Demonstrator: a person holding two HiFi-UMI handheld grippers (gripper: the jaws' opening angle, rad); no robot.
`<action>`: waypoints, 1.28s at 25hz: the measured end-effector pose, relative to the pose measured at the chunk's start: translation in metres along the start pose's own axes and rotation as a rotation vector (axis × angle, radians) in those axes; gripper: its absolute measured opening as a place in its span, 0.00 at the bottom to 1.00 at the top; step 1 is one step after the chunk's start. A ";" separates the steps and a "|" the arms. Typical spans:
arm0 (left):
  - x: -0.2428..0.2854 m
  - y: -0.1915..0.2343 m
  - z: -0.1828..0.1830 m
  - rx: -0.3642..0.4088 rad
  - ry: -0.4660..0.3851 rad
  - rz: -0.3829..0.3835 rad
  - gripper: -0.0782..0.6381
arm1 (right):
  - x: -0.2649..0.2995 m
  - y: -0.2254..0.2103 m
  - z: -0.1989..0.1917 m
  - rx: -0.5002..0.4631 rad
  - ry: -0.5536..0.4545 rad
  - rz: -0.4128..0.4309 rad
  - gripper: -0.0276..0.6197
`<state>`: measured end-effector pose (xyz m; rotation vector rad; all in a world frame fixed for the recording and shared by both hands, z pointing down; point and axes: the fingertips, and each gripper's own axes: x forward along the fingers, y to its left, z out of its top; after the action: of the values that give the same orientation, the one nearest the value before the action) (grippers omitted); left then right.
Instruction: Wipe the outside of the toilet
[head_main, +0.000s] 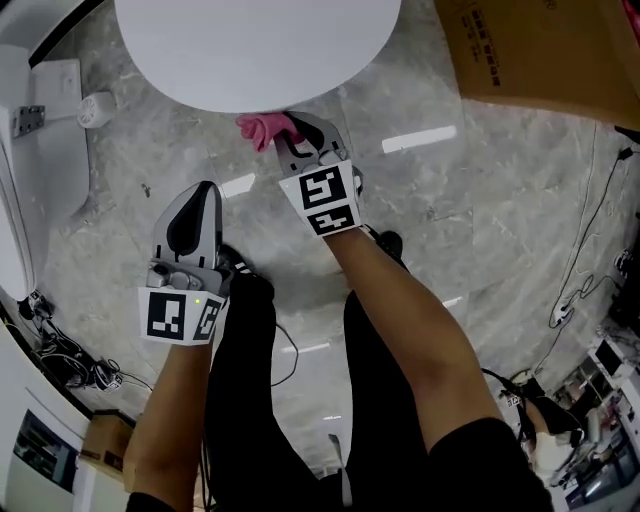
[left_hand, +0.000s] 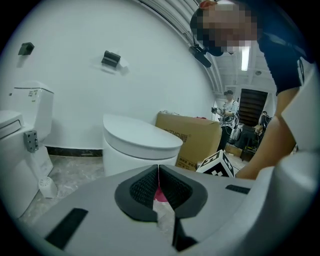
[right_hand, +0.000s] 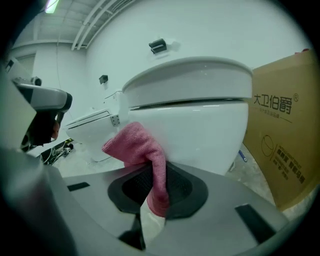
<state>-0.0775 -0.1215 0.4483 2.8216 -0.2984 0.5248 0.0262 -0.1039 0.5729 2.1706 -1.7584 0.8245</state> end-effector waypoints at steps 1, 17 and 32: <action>0.005 -0.008 -0.001 -0.002 0.006 0.000 0.13 | -0.005 -0.007 -0.001 -0.010 0.004 0.014 0.16; 0.066 -0.064 0.015 -0.017 -0.012 0.165 0.13 | -0.003 -0.182 0.029 -0.117 0.027 0.039 0.16; 0.030 -0.074 0.033 -0.033 -0.086 0.247 0.13 | -0.038 -0.260 0.060 0.060 -0.052 -0.128 0.16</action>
<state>-0.0213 -0.0653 0.4144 2.7958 -0.6729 0.4431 0.2858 -0.0367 0.5461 2.3352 -1.6167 0.8063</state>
